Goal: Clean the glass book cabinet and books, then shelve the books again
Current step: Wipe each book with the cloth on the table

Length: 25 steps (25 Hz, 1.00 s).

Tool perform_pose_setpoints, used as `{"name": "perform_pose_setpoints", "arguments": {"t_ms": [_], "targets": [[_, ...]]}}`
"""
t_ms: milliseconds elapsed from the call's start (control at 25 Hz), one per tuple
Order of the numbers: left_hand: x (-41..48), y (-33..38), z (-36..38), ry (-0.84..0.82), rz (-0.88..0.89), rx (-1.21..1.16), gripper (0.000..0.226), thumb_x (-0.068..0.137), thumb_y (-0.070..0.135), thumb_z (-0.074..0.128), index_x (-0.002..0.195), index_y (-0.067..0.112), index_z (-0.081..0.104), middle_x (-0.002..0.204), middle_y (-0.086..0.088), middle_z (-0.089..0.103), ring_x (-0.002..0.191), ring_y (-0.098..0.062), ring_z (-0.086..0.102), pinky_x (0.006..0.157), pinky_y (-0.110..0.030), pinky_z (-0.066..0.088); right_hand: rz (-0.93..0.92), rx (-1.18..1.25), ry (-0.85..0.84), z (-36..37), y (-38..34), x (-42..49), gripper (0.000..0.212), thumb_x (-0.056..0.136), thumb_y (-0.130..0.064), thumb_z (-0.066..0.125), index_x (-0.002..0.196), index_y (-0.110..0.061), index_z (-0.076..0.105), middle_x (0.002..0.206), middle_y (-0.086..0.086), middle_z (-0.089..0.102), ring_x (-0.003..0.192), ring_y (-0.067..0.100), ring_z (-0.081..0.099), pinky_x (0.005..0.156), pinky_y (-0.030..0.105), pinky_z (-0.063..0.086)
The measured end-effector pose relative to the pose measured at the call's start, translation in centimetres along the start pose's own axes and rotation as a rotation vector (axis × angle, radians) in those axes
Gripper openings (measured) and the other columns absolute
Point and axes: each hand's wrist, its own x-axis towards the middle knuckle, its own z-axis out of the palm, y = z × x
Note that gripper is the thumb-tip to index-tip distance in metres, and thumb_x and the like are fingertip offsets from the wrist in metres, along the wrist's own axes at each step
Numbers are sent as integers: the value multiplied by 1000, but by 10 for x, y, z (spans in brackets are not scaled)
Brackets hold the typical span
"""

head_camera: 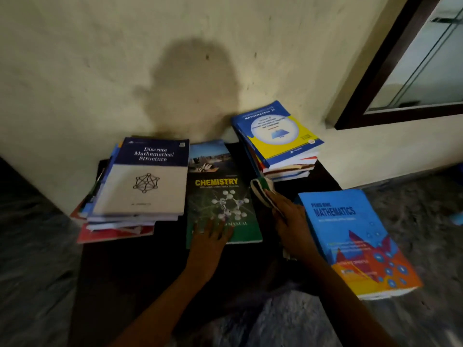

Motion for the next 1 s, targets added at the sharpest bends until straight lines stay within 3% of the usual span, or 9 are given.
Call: {"name": "perform_pose_setpoints", "arguments": {"t_ms": [120, 240, 400, 560, 640, 720, 800, 920, 1000], "targets": [[-74, -4, 20, 115, 111, 13, 61, 69, 23, 67, 127, 34, 49, 131, 6, 56, 141, -22, 25, 107, -61, 15, -56, -11, -81, 5, 10, -3, 47, 87, -12, 43, 131, -27, 48, 137, 7, 51, 121, 32, 49, 104, 45, 37], [-128, -9, 27, 183, 89, 51, 46, 85, 51, 40, 130, 39, 43, 139, 5, 45, 146, -20, 4, 108, -58, 7, -90, -7, -201, 19, 8, -8, 50, 89, 0, 48, 134, -24, 47, 139, 7, 47, 120, 34, 45, 103, 27, 28], [-171, 18, 39, 327, -359, -124, 39, 90, 57, 39, 124, 39, 50, 134, -10, 46, 132, -34, 32, 109, -55, 16, -222, -56, -348, 44, -4, -18, 53, 88, 1, 51, 134, -25, 46, 140, 6, 45, 117, 30, 42, 87, 13, 18], [-171, 60, 23, 590, -1019, -581, 43, 78, 0, 70, 119, 8, 61, 134, -19, 42, 119, -34, 46, 98, -46, 43, -297, -262, -503, 84, 2, 5, 56, 91, -5, 44, 141, -30, 35, 146, 6, 37, 119, 35, 38, 94, 27, 26], [-164, 75, 6, 641, -1303, -821, 33, 85, 1, 63, 118, 2, 59, 128, -18, 48, 102, -22, 55, 87, -25, 44, -302, -419, -557, 102, 5, 19, 61, 92, -12, 43, 146, -32, 22, 150, 10, 28, 125, 37, 34, 99, 37, 31], [-160, 76, 1, 658, -1504, -1229, 27, 93, 7, 53, 118, -2, 56, 107, -17, 60, 76, -16, 56, 68, -21, 43, -285, -543, -615, 114, 5, 22, 62, 94, -20, 43, 148, -34, 15, 153, 11, 18, 129, 38, 29, 101, 43, 32], [-157, 73, -1, 582, -1587, -1740, 32, 96, 17, 51, 122, -1, 52, 92, -15, 61, 67, -20, 56, 60, -29, 44, -266, -587, -621, 120, 0, 12, 61, 94, -27, 44, 147, -35, 14, 155, 9, 12, 130, 39, 24, 102, 45, 30], [-154, 76, 0, 431, -1564, -1878, 36, 96, 29, 51, 124, 7, 51, 98, -14, 65, 77, -24, 64, 64, -34, 50, -438, -605, -502, 128, -16, -21, 66, 86, -38, 54, 146, -30, 26, 151, 18, 25, 128, 41, 33, 100, 47, 34], [-151, 81, -2, 444, -1530, -1959, 33, 96, 29, 50, 122, 8, 50, 93, -13, 66, 81, -26, 65, 70, -38, 52, -515, -513, -610, 136, -28, -51, 62, 83, -41, 35, 144, -31, 29, 149, 22, 26, 128, 41, 37, 101, 48, 32]]}}
